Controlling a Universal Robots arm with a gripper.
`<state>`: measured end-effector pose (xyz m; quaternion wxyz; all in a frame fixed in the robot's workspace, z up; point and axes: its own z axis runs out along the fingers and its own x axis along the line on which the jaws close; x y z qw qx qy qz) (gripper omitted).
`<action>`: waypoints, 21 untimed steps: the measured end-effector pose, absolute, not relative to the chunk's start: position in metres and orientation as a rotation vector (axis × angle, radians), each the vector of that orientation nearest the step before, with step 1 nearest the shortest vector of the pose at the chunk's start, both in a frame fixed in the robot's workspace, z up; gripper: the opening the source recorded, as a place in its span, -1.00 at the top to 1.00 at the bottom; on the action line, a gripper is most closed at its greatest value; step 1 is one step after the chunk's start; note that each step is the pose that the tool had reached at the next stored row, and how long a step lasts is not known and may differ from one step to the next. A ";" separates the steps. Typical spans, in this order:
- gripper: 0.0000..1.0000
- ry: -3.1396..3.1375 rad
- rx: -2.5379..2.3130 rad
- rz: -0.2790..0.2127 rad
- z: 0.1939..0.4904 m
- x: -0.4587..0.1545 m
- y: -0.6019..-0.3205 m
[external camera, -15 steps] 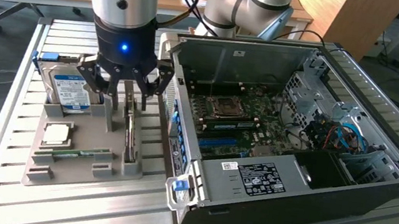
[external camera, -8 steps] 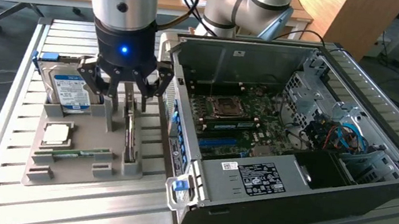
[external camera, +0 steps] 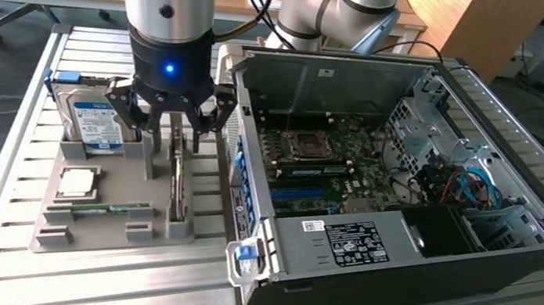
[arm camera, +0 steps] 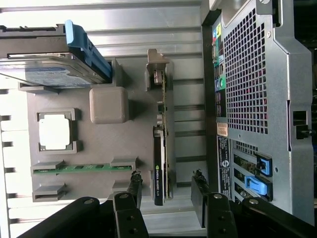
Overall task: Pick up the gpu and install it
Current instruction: 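Pick up the gpu and move the gpu toward the slot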
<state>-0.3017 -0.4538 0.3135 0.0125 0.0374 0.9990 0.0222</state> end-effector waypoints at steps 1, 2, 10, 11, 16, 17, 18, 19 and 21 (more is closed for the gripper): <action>-0.06 3.114 0.117 0.069 0.313 -0.302 -0.454; -0.06 3.114 0.117 0.069 0.313 -0.302 -0.454; -0.06 3.114 0.117 0.069 0.307 -0.302 -0.454; -0.06 3.114 0.117 0.069 0.306 -0.302 -0.454; -0.06 3.114 0.117 0.069 0.302 -0.302 -0.454; -0.06 3.114 0.117 0.069 0.301 -0.302 -0.454; -0.06 3.114 0.117 0.069 0.301 -0.302 -0.454; -0.06 3.114 0.117 0.069 0.300 -0.302 -0.454; -0.06 3.114 0.117 0.069 0.300 -0.302 -0.454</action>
